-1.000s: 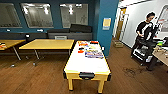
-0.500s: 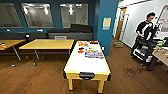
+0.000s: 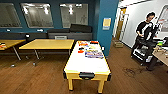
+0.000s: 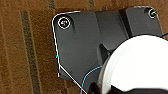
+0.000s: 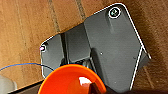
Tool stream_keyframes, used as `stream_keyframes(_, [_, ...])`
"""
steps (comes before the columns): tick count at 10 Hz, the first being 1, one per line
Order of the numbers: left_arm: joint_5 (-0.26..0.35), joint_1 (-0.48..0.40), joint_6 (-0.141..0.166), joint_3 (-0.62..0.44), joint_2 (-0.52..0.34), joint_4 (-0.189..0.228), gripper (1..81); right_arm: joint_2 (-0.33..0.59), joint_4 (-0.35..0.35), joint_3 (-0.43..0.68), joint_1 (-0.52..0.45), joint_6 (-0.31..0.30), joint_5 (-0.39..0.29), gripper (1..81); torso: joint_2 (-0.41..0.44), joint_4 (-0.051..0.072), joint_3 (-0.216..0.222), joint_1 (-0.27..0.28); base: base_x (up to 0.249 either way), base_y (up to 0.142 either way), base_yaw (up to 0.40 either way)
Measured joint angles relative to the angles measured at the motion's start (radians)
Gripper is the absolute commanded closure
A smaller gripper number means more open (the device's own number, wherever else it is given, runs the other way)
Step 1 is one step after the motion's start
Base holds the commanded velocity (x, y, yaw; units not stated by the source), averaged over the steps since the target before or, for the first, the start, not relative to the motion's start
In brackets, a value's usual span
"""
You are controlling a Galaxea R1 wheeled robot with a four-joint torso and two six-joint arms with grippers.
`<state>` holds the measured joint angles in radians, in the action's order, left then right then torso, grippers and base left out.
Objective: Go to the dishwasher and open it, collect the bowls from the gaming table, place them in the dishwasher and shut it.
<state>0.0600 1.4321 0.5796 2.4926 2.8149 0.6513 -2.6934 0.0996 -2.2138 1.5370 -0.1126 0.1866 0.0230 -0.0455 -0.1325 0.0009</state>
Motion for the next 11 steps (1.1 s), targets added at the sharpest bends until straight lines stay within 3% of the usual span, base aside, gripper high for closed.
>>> stream_keyframes(11, [-0.031, 0.004, 0.001, -0.009, -0.007, 0.0, 81.1, -0.017, -0.002, -0.029, 0.006, 0.0, 0.0, 81.1, 0.0, 0.0, 0.0, 0.001, 0.0, 0.0, -0.355])
